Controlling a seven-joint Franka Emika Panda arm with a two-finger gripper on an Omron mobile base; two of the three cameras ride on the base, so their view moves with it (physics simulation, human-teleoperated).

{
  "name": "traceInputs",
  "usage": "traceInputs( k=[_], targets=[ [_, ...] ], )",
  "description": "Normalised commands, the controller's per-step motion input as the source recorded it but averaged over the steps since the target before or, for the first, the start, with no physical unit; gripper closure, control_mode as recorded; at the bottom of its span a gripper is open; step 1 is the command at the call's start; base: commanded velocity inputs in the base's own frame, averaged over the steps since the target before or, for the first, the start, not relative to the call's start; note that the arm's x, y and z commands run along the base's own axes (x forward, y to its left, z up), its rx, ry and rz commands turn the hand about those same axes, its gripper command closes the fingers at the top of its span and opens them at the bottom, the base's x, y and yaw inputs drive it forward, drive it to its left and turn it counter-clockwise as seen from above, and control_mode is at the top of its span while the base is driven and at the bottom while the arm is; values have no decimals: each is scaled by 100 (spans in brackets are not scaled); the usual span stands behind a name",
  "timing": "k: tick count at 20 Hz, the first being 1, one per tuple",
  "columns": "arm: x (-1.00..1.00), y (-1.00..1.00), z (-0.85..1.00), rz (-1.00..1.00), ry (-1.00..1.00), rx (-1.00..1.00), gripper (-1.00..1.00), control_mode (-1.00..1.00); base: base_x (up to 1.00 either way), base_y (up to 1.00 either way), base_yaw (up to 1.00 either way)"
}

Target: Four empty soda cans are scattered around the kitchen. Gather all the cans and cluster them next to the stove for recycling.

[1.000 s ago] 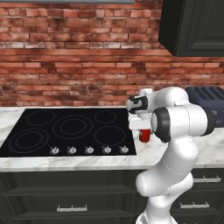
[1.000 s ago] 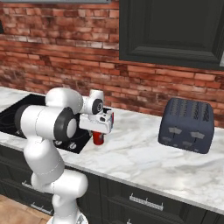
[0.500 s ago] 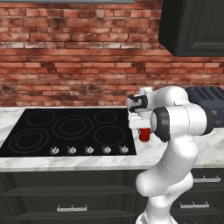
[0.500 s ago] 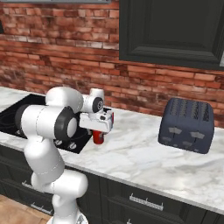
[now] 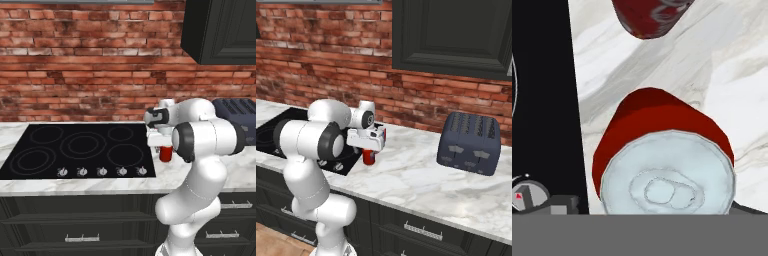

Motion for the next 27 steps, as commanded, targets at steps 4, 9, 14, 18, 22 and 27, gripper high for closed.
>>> traceInputs(
  k=[4, 9, 14, 18, 22, 27],
  targets=[
    [-28, 0, 54, 0, 0, 0, -100, -100, 0, 0, 0],
    [-50, -4, 74, 0, 0, 0, -100, -100, 0, 0, 0],
    [-82, -5, 70, 0, 0, 0, -100, -100, 0, 0, 0],
    [-100, 0, 55, -1, 0, 0, -100, -100, 0, 0, 0],
    [-100, 0, 52, 0, 0, 0, -100, -100, 0, 0, 0],
    [-84, 0, 47, 0, 0, 0, -100, -100, 0, 0, 0]
  ],
)
